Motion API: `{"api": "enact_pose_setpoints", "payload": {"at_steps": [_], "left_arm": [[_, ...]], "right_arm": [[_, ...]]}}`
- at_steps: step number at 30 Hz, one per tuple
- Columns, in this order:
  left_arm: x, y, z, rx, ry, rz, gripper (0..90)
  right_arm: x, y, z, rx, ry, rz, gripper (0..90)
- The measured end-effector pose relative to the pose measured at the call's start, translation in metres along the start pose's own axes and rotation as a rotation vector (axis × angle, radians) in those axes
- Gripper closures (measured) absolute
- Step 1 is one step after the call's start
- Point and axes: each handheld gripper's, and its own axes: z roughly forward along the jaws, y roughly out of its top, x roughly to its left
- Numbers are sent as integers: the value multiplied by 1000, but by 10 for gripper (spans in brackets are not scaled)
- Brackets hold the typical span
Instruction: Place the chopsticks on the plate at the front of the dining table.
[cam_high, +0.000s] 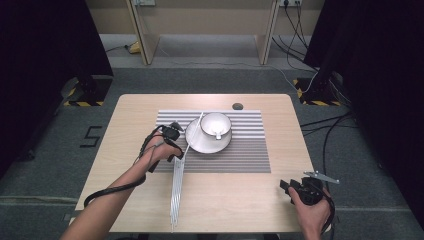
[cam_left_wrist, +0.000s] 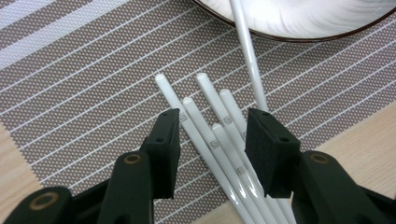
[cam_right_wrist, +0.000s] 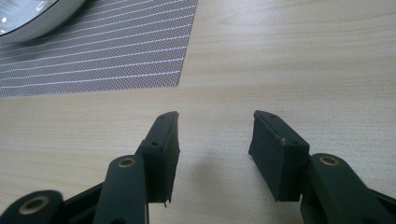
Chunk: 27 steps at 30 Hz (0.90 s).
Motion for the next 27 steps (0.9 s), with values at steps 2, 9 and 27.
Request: {"api": "enact_pose_setpoints", "payload": {"at_steps": [2, 9, 27], "left_arm": [[-1, 1, 0, 4, 1, 5, 551], [-5, 2, 1, 6, -5, 12, 550], [-19, 7, 3, 2, -18, 35, 550]], "right_arm": [[0, 0, 0, 0, 0, -1, 518], [0, 0, 0, -3, 2, 2, 519], [0, 0, 0, -5, 2, 0, 520]]}}
